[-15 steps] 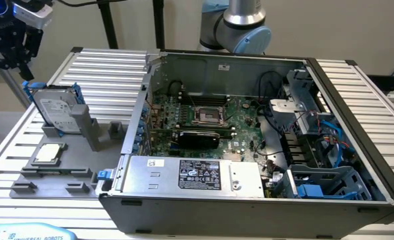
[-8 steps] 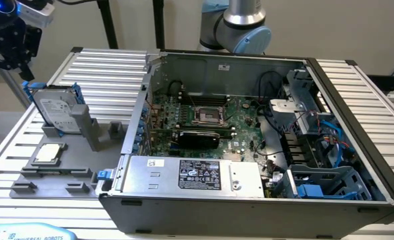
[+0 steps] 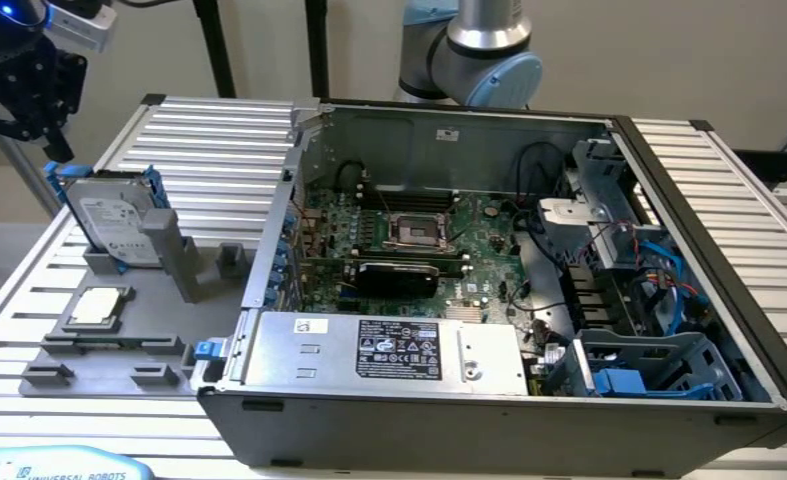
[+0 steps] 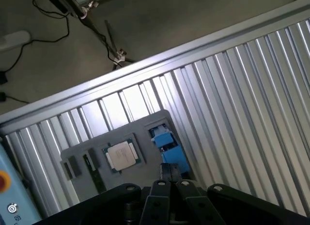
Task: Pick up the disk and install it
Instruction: 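Pick up the disk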
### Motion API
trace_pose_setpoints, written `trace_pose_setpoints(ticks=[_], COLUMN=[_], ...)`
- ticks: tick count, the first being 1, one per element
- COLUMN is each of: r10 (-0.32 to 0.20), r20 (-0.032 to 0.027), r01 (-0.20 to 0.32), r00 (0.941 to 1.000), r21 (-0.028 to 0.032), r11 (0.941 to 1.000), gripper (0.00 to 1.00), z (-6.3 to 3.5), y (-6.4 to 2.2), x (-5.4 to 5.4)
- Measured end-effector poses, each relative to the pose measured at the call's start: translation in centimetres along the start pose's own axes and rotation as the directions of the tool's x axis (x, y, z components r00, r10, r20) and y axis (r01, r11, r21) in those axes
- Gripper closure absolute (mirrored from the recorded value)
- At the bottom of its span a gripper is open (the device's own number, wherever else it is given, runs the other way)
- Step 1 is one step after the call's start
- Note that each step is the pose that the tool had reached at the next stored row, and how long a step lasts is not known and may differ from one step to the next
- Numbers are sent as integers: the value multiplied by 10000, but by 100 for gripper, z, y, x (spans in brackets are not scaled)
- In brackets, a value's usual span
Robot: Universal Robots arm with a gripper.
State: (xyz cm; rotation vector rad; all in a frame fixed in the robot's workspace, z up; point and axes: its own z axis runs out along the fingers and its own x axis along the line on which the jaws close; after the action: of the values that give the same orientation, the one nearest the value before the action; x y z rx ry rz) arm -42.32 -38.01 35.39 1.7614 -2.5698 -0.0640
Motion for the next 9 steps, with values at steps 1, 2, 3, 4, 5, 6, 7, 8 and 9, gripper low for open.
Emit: trace_pose_setpoints(ticks=[1,2,3,4,5,6,7,8,9], r10=[-79,-187,-307,-461,-609,-767,-892,-1002,-1069], r20=[-3,-7,-13,-22,-29,-37,-43,-49,-51], r01=[79,187,307,461,609,766,892,1002,1069], r00=[10000,9998,9995,9989,9981,9971,9960,9950,9943], r21=[1,1,1,-1,-2,-4,-4,-5,-4], r11=[10000,9998,9995,9989,9981,9971,9960,9950,9943], gripper=[89,89,89,89,89,89,89,89,89], z=[2,5,8,10,12,14,16,17,20], y=[-2,-2,-2,-1,0,1,2,5,9], x=[-2,-2,-4,-7,-9,-12,-16,-23,-35])
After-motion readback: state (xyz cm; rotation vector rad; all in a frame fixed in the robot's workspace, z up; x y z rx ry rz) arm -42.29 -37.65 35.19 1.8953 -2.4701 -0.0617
